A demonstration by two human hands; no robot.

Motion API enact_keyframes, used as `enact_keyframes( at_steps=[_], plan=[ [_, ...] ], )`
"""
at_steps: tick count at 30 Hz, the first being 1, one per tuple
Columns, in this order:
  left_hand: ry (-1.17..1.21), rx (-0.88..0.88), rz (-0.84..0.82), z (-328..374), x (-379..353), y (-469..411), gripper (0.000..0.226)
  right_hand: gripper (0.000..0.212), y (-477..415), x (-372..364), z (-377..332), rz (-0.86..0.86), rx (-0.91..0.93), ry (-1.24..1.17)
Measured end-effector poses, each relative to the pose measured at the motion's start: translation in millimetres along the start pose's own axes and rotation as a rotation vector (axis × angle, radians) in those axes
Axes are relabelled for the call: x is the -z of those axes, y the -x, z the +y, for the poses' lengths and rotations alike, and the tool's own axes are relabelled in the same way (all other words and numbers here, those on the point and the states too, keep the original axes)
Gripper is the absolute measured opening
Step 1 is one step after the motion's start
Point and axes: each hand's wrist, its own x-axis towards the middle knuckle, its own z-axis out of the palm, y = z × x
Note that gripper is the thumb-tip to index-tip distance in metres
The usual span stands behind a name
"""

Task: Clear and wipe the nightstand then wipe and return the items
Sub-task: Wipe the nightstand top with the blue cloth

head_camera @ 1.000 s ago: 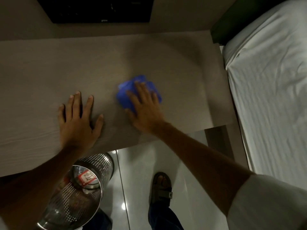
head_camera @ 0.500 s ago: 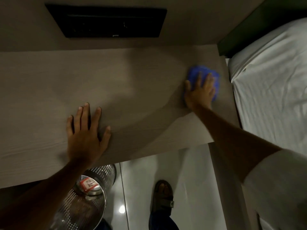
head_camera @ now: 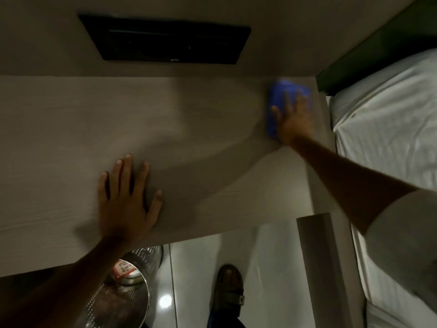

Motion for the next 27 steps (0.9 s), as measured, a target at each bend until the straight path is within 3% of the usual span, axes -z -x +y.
enact_keyframes(
  at_steps=[4, 7, 12, 16, 20, 23, 27],
  plan=[
    [0.001, 0.005, -0.003, 0, -1, 2, 0.072, 0.072, -37, 24, 34, -0.044, -0.273, -0.065],
    [0.001, -0.01, -0.021, -1, -2, -2, 0.071, 0.064, -28, 27, -16, -0.052, -0.26, -0.081],
    [0.076, -0.02, -0.023, -7, -3, -1, 0.071, 0.059, 3, 17, -136, -0.009, -0.005, -0.031],
    [0.218, -0.096, 0.013, -8, 1, 1, 0.062, 0.058, 40, 1, -253, -0.031, 0.311, -0.011],
    [0.118, 0.021, 0.127, -111, 6, 39, 0.052, 0.058, 68, -16, -416, -0.162, 0.578, -0.023],
    [-0.019, 0.193, 0.071, -175, 15, 66, 0.059, 0.058, 82, -24, -467, -0.138, 0.693, 0.054],
    [-0.05, 0.069, 0.049, -222, 16, 83, 0.069, 0.056, 141, -45, -456, -0.089, 0.762, 0.054]
  ],
)
